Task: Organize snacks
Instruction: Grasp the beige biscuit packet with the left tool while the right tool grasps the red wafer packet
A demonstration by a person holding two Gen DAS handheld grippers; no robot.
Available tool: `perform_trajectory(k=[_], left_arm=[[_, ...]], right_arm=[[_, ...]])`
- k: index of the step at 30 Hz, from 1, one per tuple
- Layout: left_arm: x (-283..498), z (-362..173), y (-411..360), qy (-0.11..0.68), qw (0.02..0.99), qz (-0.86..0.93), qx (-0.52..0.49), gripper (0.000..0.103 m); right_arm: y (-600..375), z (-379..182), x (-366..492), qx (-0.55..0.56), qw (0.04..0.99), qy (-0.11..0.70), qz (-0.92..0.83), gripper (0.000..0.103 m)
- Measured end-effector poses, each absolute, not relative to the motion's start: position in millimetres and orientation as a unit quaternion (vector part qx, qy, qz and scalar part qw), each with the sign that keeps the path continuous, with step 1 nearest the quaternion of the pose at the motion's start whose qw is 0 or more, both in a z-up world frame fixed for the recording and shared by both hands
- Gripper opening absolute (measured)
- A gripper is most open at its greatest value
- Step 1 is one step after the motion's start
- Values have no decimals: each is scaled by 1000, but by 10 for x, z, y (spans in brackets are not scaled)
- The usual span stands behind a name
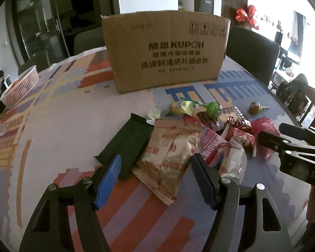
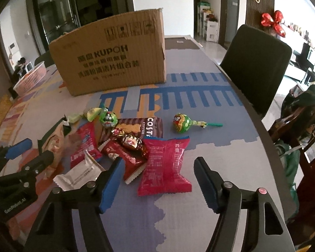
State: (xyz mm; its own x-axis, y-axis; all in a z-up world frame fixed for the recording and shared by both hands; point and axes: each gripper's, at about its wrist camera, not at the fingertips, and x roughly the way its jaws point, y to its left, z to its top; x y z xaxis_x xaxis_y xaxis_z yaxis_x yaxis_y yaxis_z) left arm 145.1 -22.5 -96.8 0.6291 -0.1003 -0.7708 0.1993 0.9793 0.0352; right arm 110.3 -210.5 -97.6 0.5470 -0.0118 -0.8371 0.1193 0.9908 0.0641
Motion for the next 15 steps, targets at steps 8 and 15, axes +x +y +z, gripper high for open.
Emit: perform_trajectory(k=[8,15], left_arm=[[1617,-1063,-263,447,887,-109,45,56],[1657,-1074,-294,452,884,-113,42,44]], right_arm=[[-2128,-1079,1218,65,868,491,-33,59],[-2161,-1079,1256,60,866,494,-40,48]])
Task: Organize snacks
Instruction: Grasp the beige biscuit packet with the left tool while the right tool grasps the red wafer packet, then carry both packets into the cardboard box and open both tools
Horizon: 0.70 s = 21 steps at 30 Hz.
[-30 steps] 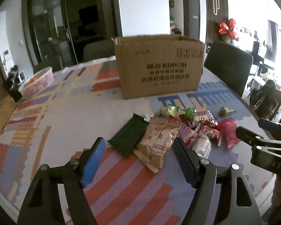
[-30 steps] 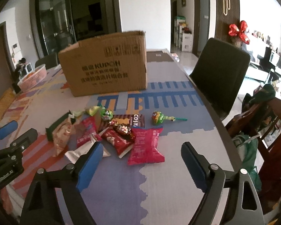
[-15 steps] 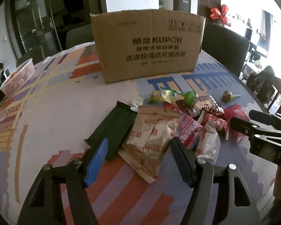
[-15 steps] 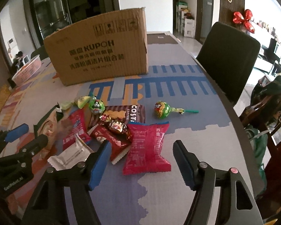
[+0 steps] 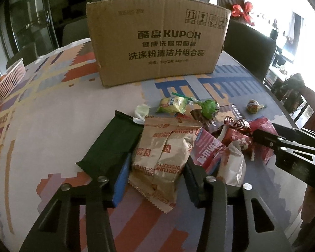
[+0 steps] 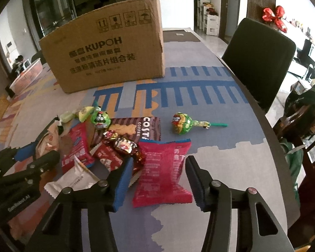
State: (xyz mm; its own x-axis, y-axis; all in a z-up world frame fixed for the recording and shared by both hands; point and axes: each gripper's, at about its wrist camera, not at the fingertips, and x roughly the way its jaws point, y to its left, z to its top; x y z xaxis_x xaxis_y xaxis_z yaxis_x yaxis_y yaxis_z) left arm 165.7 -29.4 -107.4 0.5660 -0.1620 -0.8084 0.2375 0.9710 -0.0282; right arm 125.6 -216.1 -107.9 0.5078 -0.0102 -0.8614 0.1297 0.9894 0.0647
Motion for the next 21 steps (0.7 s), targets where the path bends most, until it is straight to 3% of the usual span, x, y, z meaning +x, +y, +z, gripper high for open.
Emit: perform_trajectory(k=[2,8,21], left_arm=[[1662,-1069,-301,454,883,-115,39,42],[1618,-1015,-291,454,884,-111,29,41],[1421,-570,-258,407,908,-103,18,41]], right_arm=[[-2175,-1100,1273,65,863,500,-38,39],[-2183,-1099,1265,64,863,500,-33,33],[-2114,-684,1124,64,889,453,-7,32]])
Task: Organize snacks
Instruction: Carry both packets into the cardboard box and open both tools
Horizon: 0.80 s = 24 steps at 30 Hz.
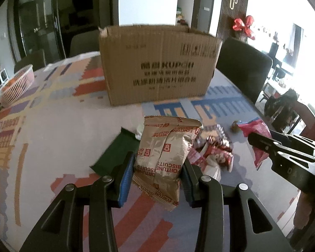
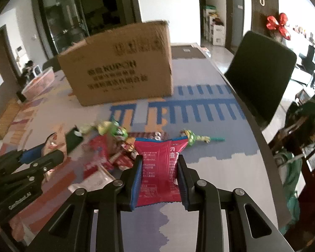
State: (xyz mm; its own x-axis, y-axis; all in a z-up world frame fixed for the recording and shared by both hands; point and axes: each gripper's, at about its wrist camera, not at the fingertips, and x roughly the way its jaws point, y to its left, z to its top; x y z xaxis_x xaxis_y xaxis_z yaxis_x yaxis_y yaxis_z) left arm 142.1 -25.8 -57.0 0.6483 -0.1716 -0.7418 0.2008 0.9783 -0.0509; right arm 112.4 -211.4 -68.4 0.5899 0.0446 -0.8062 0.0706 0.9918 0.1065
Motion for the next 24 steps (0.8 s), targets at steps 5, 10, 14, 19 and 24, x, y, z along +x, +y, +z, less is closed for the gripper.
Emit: perform_trajectory(k=[5,10,14,19,24], left_arm=[[1411,-347,-264,376,921,-98,18,41],[1446,-127,-250,342,935,-90,17,41],[1525,51,-233,317,945,-85,15,41],[1699,279,-173,292,952,-91,0,41],[1893,495,-126,273,957,-96,-9,41]], right_arm=[[-2079,-485,1119,65,900,430,12,32],[-2061,-296,1183,66,911,407,27,32],[-2039,-122,1261,62,921,383,36,32],[-2015,82,1405,64,931,356,44,32],[-1983,298,1585,63,942,325,52,32]])
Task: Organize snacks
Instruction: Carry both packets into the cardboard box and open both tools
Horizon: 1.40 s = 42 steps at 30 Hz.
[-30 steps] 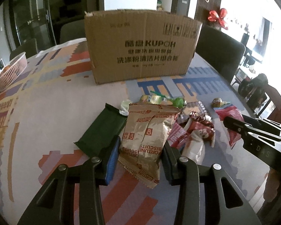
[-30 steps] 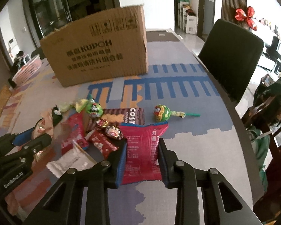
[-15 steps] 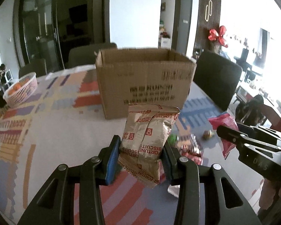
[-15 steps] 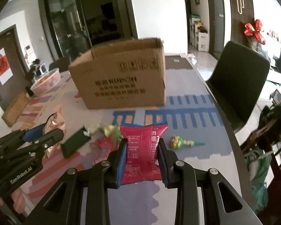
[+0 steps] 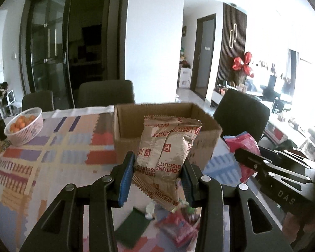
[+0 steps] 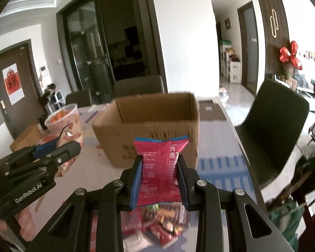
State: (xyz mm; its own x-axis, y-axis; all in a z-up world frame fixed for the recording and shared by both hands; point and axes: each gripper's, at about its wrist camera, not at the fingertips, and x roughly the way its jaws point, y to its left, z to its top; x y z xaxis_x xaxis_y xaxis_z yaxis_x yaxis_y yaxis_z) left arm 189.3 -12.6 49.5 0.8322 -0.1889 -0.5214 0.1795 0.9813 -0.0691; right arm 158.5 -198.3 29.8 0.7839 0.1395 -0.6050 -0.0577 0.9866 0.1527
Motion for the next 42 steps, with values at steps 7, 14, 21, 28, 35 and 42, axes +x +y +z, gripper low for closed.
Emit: perform_trajectory(k=[7,14,21,28,35,42], left_arm=[[2168,747,-97,248,964,-94,0,41],[2548,898,-115,250,963,-101,19,41],[2992,864,-122,289,951,-110,28,41],[3438,706,-85,340,932,-127,13,41],[3710,496,-98,380,915,-134,2,42],[3675,421,-88,384,915,-121,8,63]], right_arm=[[-1959,547,1881,61,952,293,62,32],[-1965,640,2250,55,953,292,64,32],[-1966,636,2572,43,950,304,59,32],[-1980,543,2947,41,940,332,63,32],[-1983,342,3244,52,928,364,69,32],[-2009,205,3348,62,923,375,55,39]])
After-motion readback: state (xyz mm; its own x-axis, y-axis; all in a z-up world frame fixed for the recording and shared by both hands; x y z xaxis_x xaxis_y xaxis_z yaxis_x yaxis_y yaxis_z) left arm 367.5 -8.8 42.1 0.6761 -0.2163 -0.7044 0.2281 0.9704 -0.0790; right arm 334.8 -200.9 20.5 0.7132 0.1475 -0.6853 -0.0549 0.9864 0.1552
